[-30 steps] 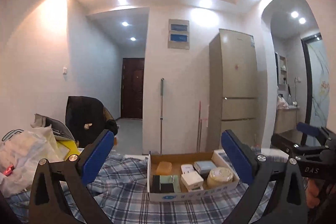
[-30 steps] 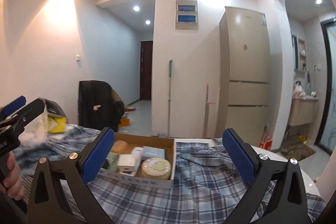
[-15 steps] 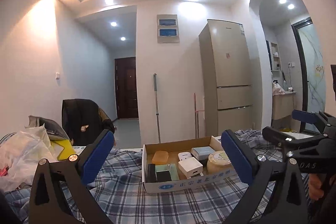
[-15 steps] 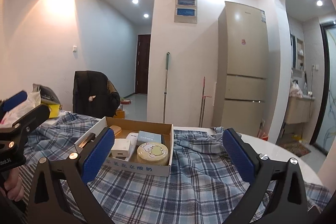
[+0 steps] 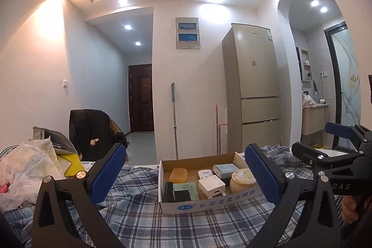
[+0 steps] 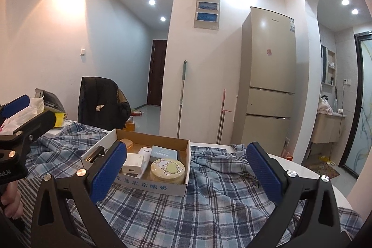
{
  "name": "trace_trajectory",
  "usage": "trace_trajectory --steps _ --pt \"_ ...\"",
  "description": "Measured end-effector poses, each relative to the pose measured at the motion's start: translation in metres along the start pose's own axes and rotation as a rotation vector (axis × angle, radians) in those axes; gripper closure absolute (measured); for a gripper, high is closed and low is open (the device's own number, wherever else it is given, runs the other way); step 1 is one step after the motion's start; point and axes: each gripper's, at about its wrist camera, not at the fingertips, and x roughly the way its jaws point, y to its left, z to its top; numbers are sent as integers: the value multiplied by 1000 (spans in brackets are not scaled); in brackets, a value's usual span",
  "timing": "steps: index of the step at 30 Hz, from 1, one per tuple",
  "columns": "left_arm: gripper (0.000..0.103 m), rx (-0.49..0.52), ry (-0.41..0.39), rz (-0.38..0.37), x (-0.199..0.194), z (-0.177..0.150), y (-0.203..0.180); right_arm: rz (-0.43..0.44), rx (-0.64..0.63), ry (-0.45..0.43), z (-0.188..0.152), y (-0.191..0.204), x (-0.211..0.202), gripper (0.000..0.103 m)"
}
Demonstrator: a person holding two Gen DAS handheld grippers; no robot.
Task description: Organize rigid objects
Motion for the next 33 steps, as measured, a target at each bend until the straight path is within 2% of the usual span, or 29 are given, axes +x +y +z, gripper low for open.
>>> trace_trajectory --steps 23,33 --pt "0 -10 4 1 -1 0 0 -3 -6 -12 0 2 -2 0" --pt "0 -22 31 5 3 -3 4 -3 -7 -12 0 2 -2 0"
